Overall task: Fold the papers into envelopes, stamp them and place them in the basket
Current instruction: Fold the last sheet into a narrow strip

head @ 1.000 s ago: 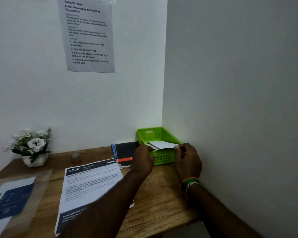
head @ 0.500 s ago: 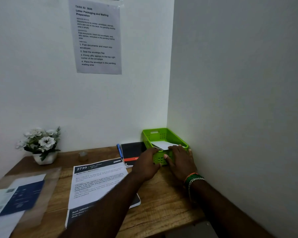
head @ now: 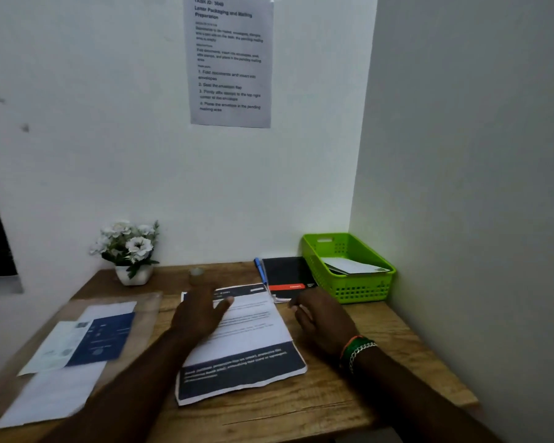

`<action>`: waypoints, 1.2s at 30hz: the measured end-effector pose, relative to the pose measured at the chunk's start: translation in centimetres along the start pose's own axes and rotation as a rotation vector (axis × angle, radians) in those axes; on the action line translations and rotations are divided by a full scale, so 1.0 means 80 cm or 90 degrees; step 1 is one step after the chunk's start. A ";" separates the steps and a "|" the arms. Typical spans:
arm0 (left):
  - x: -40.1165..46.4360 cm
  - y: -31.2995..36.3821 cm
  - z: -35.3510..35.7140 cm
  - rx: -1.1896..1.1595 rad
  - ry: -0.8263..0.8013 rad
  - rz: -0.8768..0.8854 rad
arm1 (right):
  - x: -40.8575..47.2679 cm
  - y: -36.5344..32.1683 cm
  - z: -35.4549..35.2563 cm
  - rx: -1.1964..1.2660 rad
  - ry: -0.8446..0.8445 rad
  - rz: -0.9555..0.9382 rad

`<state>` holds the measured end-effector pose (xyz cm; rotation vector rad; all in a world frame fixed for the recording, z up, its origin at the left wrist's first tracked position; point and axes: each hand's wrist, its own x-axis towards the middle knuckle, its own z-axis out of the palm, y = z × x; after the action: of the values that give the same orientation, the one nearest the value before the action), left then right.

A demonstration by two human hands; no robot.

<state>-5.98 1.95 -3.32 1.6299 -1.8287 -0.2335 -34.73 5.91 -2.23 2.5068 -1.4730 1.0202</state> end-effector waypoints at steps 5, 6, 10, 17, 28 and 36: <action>-0.003 -0.061 -0.012 0.015 -0.082 -0.016 | 0.040 -0.014 0.047 -0.028 -0.115 0.037; 0.001 -0.066 -0.014 0.010 -0.105 -0.021 | 0.047 -0.013 0.054 -0.033 -0.118 0.043; 0.009 -0.080 -0.034 -0.008 -0.169 -0.042 | 0.076 -0.013 0.071 -0.084 -0.121 0.031; 0.016 -0.078 -0.060 -0.025 -0.145 -0.028 | 0.117 -0.006 0.096 0.046 -0.049 0.073; 0.019 -0.086 -0.049 0.008 -0.126 -0.010 | 0.131 0.003 0.119 -0.035 -0.180 0.063; 0.022 -0.088 -0.051 -0.045 -0.078 -0.024 | 0.130 0.001 0.110 0.229 -0.121 0.068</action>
<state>2.10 0.08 -3.45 1.6343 -1.8592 -0.4183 -26.95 -5.20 -3.19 2.8686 -1.6145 1.1883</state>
